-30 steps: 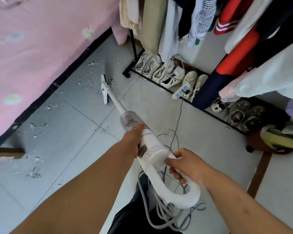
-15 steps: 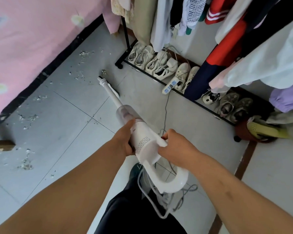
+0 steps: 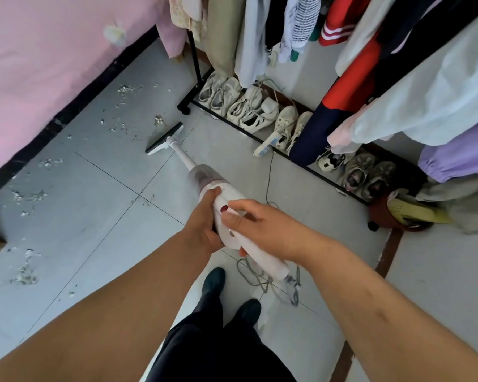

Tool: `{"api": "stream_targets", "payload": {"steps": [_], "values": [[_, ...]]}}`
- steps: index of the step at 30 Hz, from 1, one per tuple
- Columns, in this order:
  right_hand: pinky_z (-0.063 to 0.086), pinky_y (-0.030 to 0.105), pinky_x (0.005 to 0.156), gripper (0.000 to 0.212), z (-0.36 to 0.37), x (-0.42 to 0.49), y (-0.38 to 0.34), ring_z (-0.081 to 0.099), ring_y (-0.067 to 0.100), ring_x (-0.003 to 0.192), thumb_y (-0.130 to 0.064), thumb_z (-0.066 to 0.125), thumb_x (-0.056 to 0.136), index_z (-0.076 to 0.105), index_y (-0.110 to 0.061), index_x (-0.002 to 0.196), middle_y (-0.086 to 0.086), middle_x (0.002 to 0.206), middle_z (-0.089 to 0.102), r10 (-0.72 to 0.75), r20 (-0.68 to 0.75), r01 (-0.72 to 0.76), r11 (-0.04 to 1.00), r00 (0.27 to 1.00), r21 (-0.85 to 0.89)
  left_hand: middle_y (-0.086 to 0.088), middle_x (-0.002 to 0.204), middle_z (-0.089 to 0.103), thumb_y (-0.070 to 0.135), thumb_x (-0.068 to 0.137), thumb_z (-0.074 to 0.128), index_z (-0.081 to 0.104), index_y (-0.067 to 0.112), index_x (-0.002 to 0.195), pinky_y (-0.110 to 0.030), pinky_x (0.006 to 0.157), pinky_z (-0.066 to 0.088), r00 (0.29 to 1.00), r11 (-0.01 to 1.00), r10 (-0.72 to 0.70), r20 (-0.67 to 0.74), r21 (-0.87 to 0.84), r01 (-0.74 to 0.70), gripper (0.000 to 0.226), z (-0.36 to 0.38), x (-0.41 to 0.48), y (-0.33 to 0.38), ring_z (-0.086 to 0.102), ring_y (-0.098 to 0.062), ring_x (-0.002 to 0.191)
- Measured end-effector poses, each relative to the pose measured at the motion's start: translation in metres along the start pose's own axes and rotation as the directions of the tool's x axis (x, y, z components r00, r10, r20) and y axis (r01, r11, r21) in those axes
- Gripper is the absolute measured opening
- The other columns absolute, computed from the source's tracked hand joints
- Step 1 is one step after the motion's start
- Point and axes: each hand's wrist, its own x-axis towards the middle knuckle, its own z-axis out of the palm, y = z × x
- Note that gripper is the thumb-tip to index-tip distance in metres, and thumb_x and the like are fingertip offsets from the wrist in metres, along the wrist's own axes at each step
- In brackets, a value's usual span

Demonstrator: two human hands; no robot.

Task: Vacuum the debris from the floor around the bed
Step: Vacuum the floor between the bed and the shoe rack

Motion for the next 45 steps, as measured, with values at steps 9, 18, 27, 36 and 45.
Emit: {"api": "stream_targets", "payload": {"steps": [9, 18, 27, 36, 45], "values": [[0.054, 0.030, 0.074, 0.040, -0.019, -0.023, 0.000, 0.066, 0.012, 0.078, -0.052, 0.044, 0.094, 0.067, -0.019, 0.097, -0.003, 0.086, 0.070, -0.055, -0.323, 0.103, 0.986, 0.945, 0.134, -0.016, 0.121, 0.068, 0.052, 0.079, 0.072, 0.058, 0.014, 0.135, -0.052, 0.077, 0.052, 0.998, 0.965, -0.001, 0.066, -0.262, 0.018, 0.069, 0.016, -0.023, 0.009, 0.062, -0.037, 0.110], [0.041, 0.021, 0.042, 0.029, -0.009, -0.016, 0.028, 0.061, 0.021, 0.046, -0.020, 0.066, 0.082, 0.064, 0.002, 0.101, 0.017, 0.070, 0.067, 0.346, 0.045, -0.348, 0.916, 0.937, 0.199, -0.020, 0.123, 0.062, 0.058, 0.085, 0.060, 0.052, 0.011, 0.144, -0.052, 0.086, 0.048, 0.978, 0.965, 0.063, 0.201, -0.264, -0.008, 0.076, -0.013, -0.022, -0.012, 0.057, -0.038, 0.113], [0.043, 0.018, 0.040, 0.006, 0.008, -0.010, 0.032, 0.053, 0.008, 0.041, -0.019, 0.056, 0.077, 0.059, -0.016, 0.074, -0.001, 0.059, 0.057, 0.166, -0.141, -0.181, 0.978, 0.976, -0.101, -0.020, 0.106, 0.075, 0.061, 0.079, 0.072, 0.062, 0.014, 0.123, -0.046, 0.066, 0.059, 0.998, 0.995, 0.059, 0.005, -0.075, -0.058, 0.065, -0.030, -0.018, 0.003, 0.074, -0.034, 0.086], [0.053, 0.027, 0.049, 0.020, 0.001, -0.011, 0.004, 0.062, 0.010, 0.058, -0.027, 0.056, 0.073, 0.058, -0.029, 0.093, -0.004, 0.075, 0.059, 0.010, -0.011, -0.011, 0.996, 1.000, -0.086, -0.021, 0.109, 0.073, 0.064, 0.077, 0.069, 0.064, 0.011, 0.129, -0.047, 0.074, 0.059, 0.978, 0.953, 0.146, 0.151, -0.287, -0.098, 0.074, -0.041, -0.013, 0.006, 0.073, -0.036, 0.089], [0.052, 0.027, 0.072, 0.067, 0.011, -0.006, 0.018, 0.058, 0.005, 0.085, -0.041, 0.061, 0.068, 0.038, -0.041, 0.132, -0.017, 0.095, 0.058, -0.069, -0.101, 0.019, 0.900, 0.992, -0.436, -0.018, 0.111, 0.074, 0.058, 0.064, 0.079, 0.065, 0.015, 0.124, -0.057, 0.069, 0.058, 0.990, 0.996, -0.057, 0.130, -0.068, 0.066, 0.074, -0.039, -0.009, 0.004, 0.074, -0.041, 0.085]]}}
